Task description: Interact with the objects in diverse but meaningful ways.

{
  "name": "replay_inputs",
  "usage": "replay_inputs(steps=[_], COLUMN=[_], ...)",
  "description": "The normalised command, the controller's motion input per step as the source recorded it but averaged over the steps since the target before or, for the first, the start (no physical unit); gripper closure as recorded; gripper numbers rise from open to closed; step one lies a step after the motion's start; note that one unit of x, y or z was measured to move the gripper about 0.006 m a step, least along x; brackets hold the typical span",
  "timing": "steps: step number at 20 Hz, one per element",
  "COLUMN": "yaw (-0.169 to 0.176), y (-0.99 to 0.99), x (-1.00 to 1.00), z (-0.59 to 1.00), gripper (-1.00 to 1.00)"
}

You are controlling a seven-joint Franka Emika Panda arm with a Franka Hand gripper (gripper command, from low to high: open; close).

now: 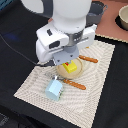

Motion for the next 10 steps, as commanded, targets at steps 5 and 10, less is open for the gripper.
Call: replay_inputs(steps=[5,10], yaw=[0.000,0.000], y=[0.00,0.00], x=[-1.00,-1.00], z=[0.00,0.00], gripper=[1.00,1.00])
